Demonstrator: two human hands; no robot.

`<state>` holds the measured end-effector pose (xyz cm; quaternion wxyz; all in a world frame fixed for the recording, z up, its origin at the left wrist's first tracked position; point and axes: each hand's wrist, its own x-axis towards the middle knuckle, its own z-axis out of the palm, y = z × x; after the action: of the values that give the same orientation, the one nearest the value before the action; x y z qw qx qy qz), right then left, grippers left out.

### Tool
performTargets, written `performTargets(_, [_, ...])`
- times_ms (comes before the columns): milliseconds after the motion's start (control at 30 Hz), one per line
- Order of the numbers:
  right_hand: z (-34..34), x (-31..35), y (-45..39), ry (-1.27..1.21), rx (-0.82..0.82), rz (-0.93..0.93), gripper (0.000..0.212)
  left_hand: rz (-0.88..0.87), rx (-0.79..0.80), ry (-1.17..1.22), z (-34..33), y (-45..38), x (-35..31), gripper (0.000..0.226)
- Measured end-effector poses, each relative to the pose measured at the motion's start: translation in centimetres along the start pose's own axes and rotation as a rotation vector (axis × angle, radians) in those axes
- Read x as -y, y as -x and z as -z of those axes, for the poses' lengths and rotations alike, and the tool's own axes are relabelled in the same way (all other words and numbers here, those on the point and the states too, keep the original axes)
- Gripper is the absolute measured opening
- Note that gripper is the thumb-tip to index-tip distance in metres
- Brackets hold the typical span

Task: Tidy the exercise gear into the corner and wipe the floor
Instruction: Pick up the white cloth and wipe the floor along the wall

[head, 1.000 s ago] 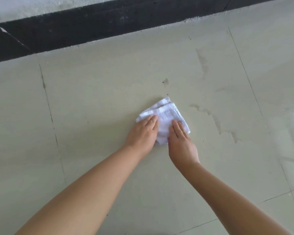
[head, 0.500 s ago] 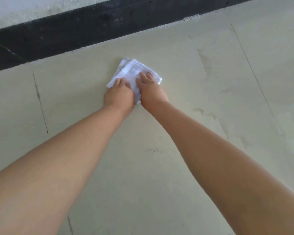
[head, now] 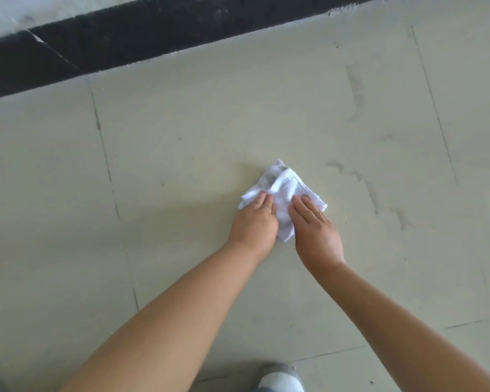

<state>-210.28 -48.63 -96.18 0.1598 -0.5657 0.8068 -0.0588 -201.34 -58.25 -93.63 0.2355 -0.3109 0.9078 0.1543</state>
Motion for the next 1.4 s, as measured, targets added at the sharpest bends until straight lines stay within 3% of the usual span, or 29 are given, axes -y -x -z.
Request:
performTargets(133, [0.7,0.7,0.8,-0.027,0.098,-0.080,0.027,0.009,0.205,0.001,0.5,1.5,-1.2,0.046])
performTargets(300, [0.6,1.4,1.1,-0.110,0.107,-0.100,0.019,-0.137,0.230,-0.224,0.3,3.1,0.5,0.038])
performTargets(400, [0.3,1.5,1.9,-0.138,0.028,-0.136,0.018,-0.250,0.179,-0.231,0.4,2.6,0.8,0.034])
performTargets(500, [0.5,2.0,2.3,-0.207,-0.053,-0.189,0.010,-0.404,-0.188,-0.312,1.0,1.3,1.6,0.020])
performTargets(533, [0.8,2.2,2.2,-0.226,-0.054,-0.247,0.010,-0.415,-0.226,-0.271,1.1,0.9,1.7,0.016])
performTargets(600, [0.9,1.8,2.0,-0.140,0.003,-0.286,0.022,-0.402,-0.248,-0.198,-0.1,-0.1,2.2,0.007])
performTargets(667, [0.6,1.2,1.9,-0.102,0.025,-0.284,0.029,-0.428,-0.262,-0.161,-1.3,-0.7,2.1,0.026])
performTargets(767, [-0.2,1.5,1.3,-0.119,0.011,-0.349,0.025,-0.403,-0.297,-0.099,-1.3,-1.1,2.0,0.017])
performTargets(900, [-0.6,2.4,1.4,-0.166,-0.040,-0.438,0.015,-0.421,-0.329,-0.082,-0.2,-1.2,2.3,0.039])
performTargets(933, [-0.6,2.5,1.6,-0.172,-0.066,-0.388,0.006,-0.470,-0.353,-0.117,-0.1,-0.8,2.5,0.038])
performTargets(967, [-0.7,2.6,2.0,-0.165,-0.100,-0.311,0.013,-0.516,-0.358,-0.152,-0.1,-0.3,2.8,0.037])
performTargets(1033, [-0.6,3.4,3.3,-0.099,-0.012,-0.220,0.034,-0.606,-0.323,-0.158,-1.7,0.6,3.9,0.034])
performTargets(1133, [-2.1,5.1,6.7,-0.066,0.060,-0.152,0.040,-0.660,-0.264,-0.114,-3.5,4.0,5.0,0.032])
performTargets(1233, [-2.2,4.7,8.1,-0.079,0.069,-0.078,0.038,-0.693,-0.352,-0.100,-3.9,4.4,4.8,0.033])
performTargets(1333, [-0.9,1.8,6.1,-0.093,0.025,-0.176,0.036,-0.642,-0.312,-0.085,-3.9,2.8,2.3,0.033])
performTargets(1400, [0.6,-0.1,4.4,-0.093,-0.001,-0.260,0.021,-0.555,-0.363,-0.045,-3.2,1.6,-0.5,0.036])
